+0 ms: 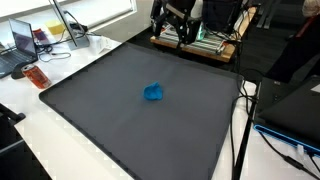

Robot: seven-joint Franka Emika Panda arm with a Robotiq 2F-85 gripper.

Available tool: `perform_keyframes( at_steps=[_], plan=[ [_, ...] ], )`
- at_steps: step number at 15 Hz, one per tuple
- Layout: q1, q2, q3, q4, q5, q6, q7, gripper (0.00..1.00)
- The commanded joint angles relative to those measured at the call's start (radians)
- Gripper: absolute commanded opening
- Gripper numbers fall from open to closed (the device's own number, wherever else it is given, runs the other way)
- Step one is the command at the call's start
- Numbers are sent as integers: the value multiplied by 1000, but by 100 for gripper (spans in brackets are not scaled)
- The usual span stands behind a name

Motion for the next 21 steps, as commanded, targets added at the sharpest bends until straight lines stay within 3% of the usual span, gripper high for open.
perform_keyframes(
  at_steps=[1,13,21],
  plan=[
    [47,124,-10,165,-21,-118,5,100],
    [176,486,-103,576,-54,-328,-17,100],
    [181,689,-148,854,-14,-484,-90,100]
  ],
)
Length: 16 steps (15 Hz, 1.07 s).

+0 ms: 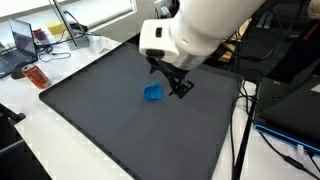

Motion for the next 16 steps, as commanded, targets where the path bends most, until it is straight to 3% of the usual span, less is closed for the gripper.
perform_keyframes(
  at_steps=[1,13,16],
  plan=[
    [2,98,-25,164,49,-72,-77,100],
    [-72,234,-48,379,222,-176,-273,100],
    [-113,242,-18,397,245,-188,-301,100]
  ],
)
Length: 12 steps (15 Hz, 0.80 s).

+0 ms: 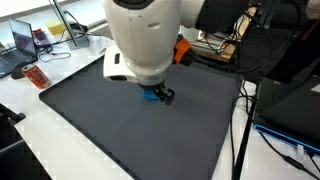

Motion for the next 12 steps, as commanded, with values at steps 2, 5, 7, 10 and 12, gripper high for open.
perform_keyframes(
  at_steps=[2,5,7,10,12],
  plan=[
    [-57,35,30,76,61,-39,-65,100],
    [-95,33,42,72,87,-24,-100,100],
    [-124,29,51,62,111,-15,-121,100],
    [-170,17,70,42,154,1,-161,100],
    [-198,10,81,29,177,16,-182,100]
  ],
)
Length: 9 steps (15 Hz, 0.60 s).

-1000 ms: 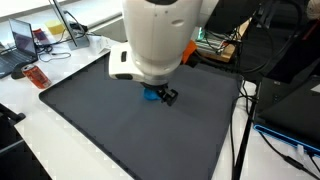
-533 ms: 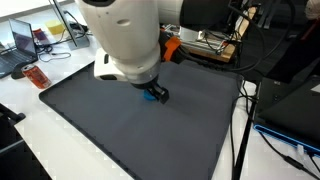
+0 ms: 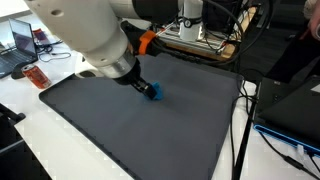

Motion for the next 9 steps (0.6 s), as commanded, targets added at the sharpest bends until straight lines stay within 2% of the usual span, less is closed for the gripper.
perform_keyframes(
  at_steps=[1,9],
  plan=[
    [-58,-7,36,-8,64,24,-53,100],
    [-164,-8,75,-43,170,40,-107,100]
  ],
)
